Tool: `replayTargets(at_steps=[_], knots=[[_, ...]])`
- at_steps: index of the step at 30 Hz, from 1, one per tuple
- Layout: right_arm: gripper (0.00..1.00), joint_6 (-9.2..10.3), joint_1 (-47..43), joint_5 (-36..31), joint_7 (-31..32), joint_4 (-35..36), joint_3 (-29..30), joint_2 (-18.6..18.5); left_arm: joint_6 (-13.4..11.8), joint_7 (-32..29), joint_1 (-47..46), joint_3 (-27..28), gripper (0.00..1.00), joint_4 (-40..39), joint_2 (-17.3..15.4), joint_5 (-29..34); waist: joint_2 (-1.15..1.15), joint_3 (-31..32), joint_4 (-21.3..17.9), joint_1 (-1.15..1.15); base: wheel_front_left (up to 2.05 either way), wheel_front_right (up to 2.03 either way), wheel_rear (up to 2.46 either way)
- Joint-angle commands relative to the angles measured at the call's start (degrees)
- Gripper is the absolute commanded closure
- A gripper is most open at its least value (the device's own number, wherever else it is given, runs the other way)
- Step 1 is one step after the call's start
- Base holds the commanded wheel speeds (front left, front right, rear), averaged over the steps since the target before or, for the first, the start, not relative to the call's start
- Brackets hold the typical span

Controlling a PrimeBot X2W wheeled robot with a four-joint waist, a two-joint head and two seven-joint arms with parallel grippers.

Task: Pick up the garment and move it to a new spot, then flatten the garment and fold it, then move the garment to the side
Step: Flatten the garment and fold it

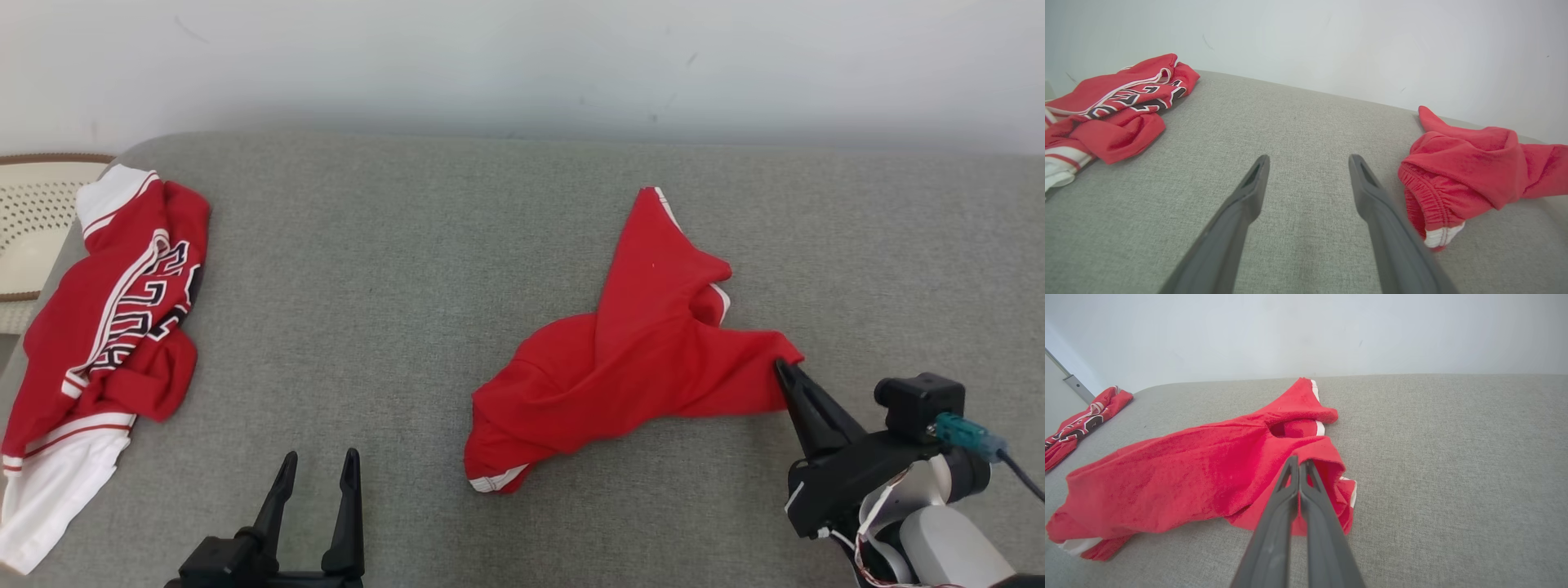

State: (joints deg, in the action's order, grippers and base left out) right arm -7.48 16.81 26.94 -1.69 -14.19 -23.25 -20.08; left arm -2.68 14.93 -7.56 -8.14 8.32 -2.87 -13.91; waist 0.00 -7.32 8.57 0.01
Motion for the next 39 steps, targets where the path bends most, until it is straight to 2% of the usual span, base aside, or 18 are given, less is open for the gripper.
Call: replayTargets(at_steps=[1,12,13,22,32,39], knots=[[1.00,-0.03,-0.59,0.51,0.18,0.98,0.06,-0.41,-0.01,0.15,0.51,0.10,0.00,0.10,-0.02,0.10,0.00,0.30,-0.42,-0.01,0.00,0.00,0.00],[1.00,-0.03,-5.64,4.80,10.52,21.36,2.92,-2.20,-0.34,0.15,0.97,0.58,0.00,-0.06,-0.03,0.10,0.00,0.94,-2.15,-0.01,0.00,0.00,0.00],[1.00,-0.03,-6.68,5.33,12.61,24.93,3.18,-1.97,-0.36,0.15,1.16,0.77,0.00,-0.13,-0.02,0.13,0.00,1.06,-2.45,-0.01,0.00,0.00,0.00],[1.00,-0.03,-11.32,7.92,21.15,36.88,5.21,-1.15,-0.10,0.16,1.97,1.27,0.00,0.04,-0.02,0.12,0.00,2.38,-3.12,-0.01,0.00,0.00,0.00],[1.00,-0.03,-13.80,10.16,25.81,40.28,7.98,-0.52,0.37,0.16,2.36,1.57,0.00,0.24,-0.03,0.43,0.00,3.25,-3.01,-0.01,0.00,0.00,0.00],[1.00,-0.03,-13.46,15.54,26.85,43.13,9.60,1.04,0.39,0.16,2.95,1.78,0.00,0.16,-0.03,0.50,0.00,3.62,-2.80,-0.01,0.00,0.00,0.00]])
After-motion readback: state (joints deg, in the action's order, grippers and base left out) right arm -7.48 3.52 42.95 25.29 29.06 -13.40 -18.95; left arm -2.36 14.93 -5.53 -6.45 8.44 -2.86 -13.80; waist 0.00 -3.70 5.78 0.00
